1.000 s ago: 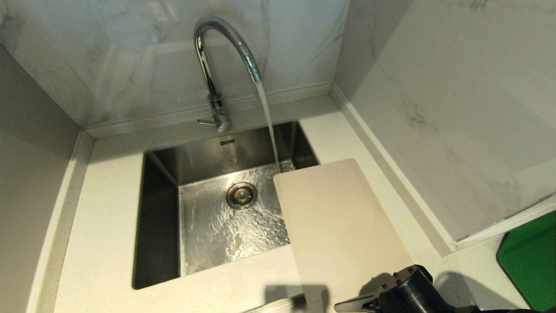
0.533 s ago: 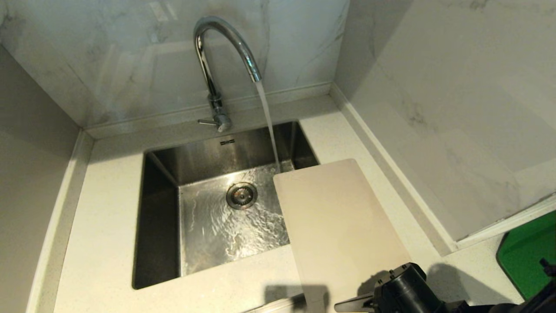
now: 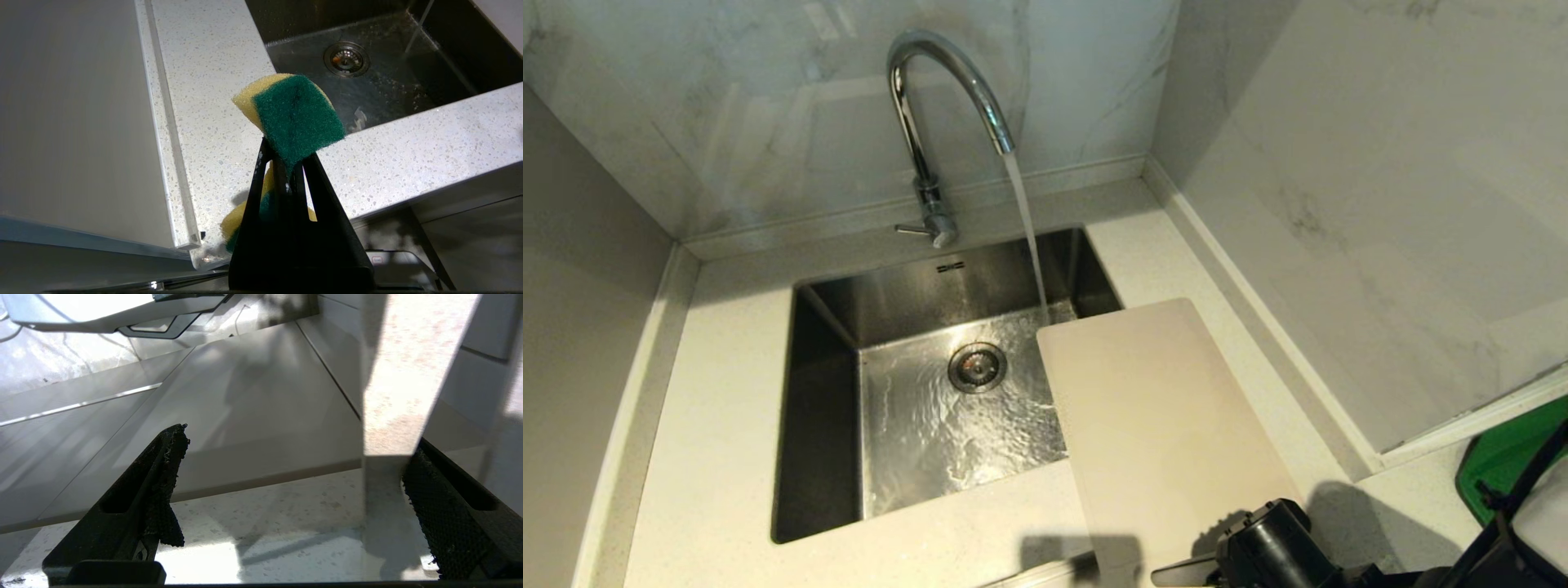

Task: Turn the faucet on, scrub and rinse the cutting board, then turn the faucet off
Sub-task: Pick up the cutting board

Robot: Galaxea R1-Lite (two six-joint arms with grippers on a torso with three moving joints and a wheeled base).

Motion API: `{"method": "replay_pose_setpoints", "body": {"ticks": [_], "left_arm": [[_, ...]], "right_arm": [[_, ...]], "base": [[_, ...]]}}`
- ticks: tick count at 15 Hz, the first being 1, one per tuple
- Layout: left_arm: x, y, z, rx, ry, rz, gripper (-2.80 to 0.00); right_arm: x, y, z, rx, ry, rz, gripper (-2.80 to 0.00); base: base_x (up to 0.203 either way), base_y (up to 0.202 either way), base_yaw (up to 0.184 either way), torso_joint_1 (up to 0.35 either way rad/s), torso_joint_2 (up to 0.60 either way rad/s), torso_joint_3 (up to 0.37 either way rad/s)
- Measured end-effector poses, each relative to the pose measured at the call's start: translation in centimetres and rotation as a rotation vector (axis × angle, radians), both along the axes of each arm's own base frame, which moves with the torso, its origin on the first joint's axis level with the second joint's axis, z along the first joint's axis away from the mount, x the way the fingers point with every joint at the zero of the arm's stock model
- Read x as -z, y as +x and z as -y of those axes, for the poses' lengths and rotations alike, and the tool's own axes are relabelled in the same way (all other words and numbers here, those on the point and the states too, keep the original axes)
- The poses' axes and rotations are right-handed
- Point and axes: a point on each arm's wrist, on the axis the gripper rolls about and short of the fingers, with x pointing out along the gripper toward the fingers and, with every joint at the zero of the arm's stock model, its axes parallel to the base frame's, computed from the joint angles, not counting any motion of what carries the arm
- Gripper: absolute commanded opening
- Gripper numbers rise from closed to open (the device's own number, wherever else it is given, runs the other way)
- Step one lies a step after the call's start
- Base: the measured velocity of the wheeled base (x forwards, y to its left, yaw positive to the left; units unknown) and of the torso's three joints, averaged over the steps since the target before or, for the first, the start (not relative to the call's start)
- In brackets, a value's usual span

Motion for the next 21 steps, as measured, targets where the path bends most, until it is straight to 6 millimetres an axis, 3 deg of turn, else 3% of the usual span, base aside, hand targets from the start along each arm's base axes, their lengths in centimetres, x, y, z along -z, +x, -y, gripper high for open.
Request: {"method": "replay_pose_setpoints", "body": {"ticks": [21], "left_arm": [[0.0, 0.0, 0.0, 0.0, 0.0, 0.0, -2.8]], "right_arm": [[3.5, 1.6, -0.7, 0.022, -0.106, 0.037, 0.0]], "base": [[0.0, 0.0, 0.0, 0.0, 0.0, 0.0]]}}
